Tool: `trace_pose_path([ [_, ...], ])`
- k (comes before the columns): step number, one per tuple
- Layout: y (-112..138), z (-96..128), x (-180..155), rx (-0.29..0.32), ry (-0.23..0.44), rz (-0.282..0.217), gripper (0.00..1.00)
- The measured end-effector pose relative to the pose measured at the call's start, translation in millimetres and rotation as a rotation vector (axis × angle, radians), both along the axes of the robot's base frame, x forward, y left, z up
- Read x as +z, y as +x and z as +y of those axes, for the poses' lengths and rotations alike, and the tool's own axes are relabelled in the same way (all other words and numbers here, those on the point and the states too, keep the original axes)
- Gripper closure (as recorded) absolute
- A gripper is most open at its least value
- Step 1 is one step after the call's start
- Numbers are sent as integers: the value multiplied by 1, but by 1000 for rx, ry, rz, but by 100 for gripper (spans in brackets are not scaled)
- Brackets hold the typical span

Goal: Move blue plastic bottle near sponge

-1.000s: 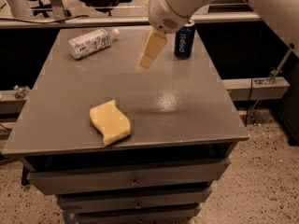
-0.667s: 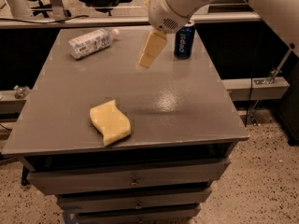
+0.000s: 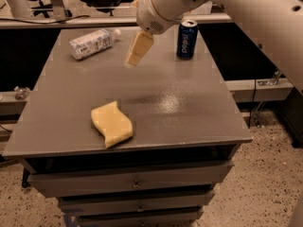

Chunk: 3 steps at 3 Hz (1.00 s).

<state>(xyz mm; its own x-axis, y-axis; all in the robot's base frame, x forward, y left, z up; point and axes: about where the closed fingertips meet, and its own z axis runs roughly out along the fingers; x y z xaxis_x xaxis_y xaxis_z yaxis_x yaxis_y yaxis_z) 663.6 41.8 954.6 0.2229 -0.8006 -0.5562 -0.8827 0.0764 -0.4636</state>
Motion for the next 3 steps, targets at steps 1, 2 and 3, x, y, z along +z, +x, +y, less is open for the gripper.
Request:
trace_pose_path([
  [1, 31, 23, -12, 17, 32, -8, 0],
  [2, 65, 52, -28, 15, 73, -3, 0],
  [3, 94, 78, -45, 8, 83, 15, 0],
])
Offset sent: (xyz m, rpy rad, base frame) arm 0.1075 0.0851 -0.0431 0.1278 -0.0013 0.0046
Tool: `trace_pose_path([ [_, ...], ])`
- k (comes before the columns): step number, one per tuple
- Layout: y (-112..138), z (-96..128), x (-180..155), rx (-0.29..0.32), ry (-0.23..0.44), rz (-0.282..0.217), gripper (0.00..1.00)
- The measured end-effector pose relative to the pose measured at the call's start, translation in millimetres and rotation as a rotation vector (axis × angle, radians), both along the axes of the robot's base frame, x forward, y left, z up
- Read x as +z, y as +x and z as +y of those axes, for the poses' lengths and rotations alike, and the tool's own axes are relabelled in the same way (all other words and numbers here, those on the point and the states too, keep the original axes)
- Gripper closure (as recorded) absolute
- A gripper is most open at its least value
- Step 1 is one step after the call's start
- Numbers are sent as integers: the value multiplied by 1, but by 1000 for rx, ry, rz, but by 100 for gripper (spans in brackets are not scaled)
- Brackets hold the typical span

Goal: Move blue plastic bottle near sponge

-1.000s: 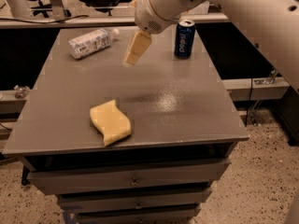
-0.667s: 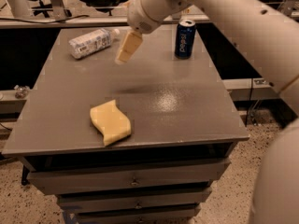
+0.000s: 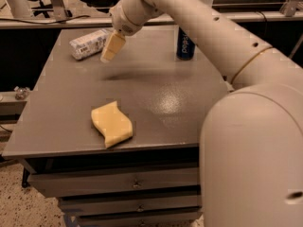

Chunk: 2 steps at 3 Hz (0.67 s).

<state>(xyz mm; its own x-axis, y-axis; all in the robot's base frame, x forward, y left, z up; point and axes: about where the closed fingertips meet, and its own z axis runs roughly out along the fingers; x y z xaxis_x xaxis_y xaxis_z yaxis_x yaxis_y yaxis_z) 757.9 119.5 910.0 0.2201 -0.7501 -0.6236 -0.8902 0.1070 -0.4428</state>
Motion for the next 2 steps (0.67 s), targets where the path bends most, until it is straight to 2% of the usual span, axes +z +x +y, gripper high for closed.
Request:
trace_pose_path([
  [2, 43, 43, -27, -3, 1, 45, 0],
])
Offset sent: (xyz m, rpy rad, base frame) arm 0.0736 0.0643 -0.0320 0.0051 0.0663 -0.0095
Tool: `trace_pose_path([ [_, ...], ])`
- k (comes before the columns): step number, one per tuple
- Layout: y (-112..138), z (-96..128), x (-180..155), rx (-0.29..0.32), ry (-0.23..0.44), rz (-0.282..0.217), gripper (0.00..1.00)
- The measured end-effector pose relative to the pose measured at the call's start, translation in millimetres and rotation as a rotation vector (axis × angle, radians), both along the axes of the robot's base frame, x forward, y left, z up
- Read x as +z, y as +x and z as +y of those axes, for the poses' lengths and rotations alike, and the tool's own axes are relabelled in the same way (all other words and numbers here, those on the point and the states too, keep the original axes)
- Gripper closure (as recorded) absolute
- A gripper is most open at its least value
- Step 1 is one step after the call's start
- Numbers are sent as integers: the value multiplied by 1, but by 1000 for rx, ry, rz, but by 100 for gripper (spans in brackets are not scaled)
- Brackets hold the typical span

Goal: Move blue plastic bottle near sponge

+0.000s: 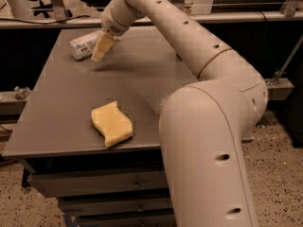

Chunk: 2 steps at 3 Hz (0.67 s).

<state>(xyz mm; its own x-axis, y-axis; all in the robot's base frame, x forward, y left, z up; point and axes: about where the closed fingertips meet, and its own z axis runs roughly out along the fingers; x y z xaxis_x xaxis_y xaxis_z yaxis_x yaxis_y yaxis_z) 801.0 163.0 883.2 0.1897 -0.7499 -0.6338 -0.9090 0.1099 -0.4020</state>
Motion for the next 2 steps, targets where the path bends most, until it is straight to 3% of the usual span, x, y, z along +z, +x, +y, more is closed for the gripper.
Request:
trace_pose_path([
  [1, 12, 18, -9, 3, 3, 18, 0],
  [2, 21, 33, -18, 9, 0, 35, 16],
])
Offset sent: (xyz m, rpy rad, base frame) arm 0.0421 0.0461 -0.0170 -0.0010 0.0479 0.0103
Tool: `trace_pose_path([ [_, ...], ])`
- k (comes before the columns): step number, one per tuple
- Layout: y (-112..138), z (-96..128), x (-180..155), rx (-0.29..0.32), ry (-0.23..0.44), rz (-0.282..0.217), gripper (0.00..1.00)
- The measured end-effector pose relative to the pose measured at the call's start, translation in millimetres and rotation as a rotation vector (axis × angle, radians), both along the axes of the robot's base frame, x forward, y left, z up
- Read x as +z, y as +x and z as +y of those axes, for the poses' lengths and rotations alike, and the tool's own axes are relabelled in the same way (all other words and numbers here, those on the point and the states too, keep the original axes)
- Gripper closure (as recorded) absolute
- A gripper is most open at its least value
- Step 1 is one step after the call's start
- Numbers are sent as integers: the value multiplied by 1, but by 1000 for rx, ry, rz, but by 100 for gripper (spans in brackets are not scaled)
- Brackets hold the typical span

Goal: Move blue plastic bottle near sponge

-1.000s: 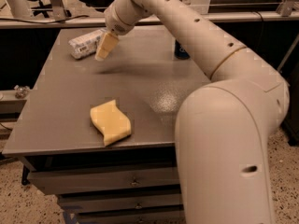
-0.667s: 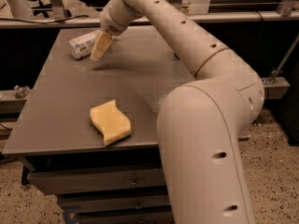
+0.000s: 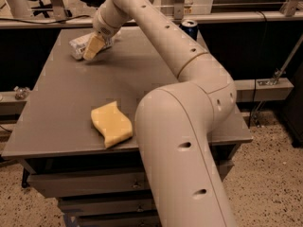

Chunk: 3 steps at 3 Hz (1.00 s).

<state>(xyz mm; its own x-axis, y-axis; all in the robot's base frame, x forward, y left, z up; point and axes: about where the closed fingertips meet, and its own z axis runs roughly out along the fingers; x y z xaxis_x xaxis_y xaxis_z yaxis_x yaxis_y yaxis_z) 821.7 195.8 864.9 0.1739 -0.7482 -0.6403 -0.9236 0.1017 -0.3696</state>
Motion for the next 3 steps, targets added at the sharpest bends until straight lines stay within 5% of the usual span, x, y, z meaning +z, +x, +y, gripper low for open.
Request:
trace_pose_path([
  [3, 4, -16, -1, -21, -22, 18, 86],
])
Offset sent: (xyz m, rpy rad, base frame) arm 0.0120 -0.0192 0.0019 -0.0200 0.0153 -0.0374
